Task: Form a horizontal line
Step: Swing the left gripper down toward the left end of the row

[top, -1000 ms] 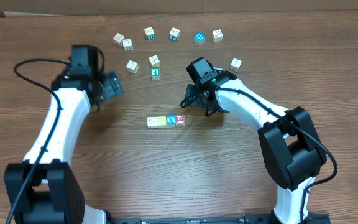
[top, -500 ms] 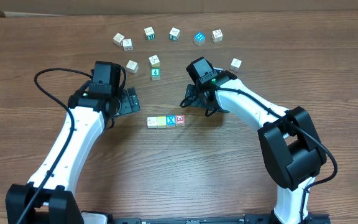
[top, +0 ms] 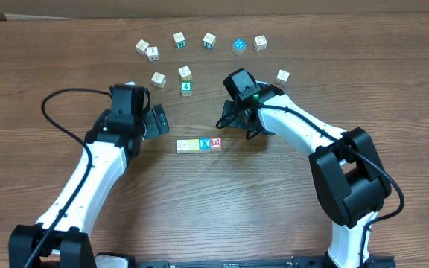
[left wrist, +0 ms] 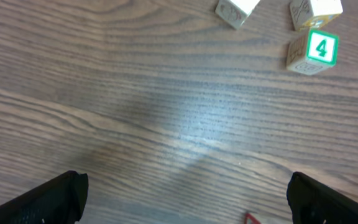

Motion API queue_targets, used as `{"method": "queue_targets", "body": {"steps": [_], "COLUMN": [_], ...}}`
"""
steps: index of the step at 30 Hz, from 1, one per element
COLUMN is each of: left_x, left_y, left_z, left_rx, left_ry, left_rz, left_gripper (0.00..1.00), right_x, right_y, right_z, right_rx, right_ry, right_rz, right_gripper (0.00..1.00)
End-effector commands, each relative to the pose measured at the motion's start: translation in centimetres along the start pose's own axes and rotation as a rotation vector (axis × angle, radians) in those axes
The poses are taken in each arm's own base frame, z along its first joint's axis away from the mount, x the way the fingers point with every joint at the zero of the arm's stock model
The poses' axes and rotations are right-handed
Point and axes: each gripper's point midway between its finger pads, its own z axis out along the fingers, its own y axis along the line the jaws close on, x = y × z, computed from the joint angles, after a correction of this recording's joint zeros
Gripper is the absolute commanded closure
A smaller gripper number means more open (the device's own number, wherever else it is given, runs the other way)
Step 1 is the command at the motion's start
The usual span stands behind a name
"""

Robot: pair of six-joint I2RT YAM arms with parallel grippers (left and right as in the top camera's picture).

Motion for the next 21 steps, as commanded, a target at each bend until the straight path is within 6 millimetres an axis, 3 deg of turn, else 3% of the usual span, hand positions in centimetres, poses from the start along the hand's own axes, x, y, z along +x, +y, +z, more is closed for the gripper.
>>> {"method": "queue_targets", "body": {"steps": [1,14,21], "left_x": [2.0,5.7,5.8], "left_y": [0.5,0.8,0.9], "left_z": [0.6,1.8,1.8], "left_rx": [0.010,0.069,0.071], "left_ry": [0.008,0.005,0.003], "left_rz": [0.022,0.019,0.018], "left_gripper": [0.00,0.00,0.00], "right_x": [-0.1,-0.1,-0.1], "right_y": [-0.1,-0.1,-0.1], "right_z": [-0.3,-0.3,-0.3], "right_rx": [-0.003,-0.002,-0.003], "right_ry": [-0.007,-0.007,-0.007], "right_rz": [-0.004,-0.004,-0.004], "right_gripper": [0.00,0.00,0.00]}}
